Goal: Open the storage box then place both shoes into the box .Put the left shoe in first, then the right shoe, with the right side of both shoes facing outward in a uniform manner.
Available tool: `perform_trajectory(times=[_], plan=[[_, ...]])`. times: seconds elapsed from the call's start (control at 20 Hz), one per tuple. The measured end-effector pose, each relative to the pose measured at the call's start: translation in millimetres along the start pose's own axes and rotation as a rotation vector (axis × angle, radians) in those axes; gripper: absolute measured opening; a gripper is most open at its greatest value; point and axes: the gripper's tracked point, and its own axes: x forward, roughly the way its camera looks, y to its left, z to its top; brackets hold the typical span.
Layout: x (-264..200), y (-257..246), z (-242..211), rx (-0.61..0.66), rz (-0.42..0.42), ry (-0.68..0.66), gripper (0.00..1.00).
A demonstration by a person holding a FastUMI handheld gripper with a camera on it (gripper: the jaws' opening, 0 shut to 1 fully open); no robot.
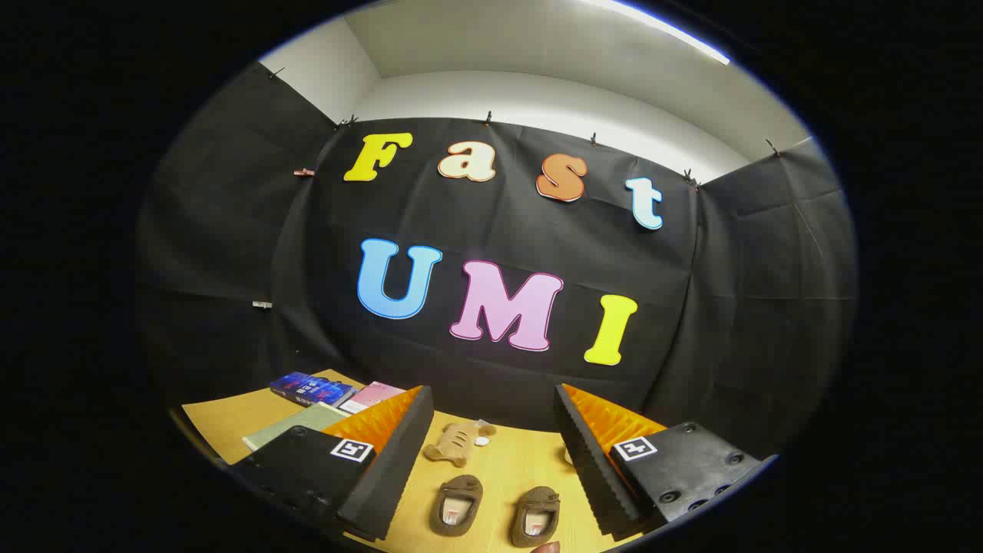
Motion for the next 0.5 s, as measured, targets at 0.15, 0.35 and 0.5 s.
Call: perform_trajectory(times=[0.15, 0.35, 0.5], plan=[[-0.2, 2.8, -1.4, -0.002, 0.007, 0.002, 0.97], [-0.1, 5.0, -2.7, -0.003, 0.015, 0.001, 0.97], [1.0, 5.5, -2.8, 0.003, 0.018, 0.003, 0.97]])
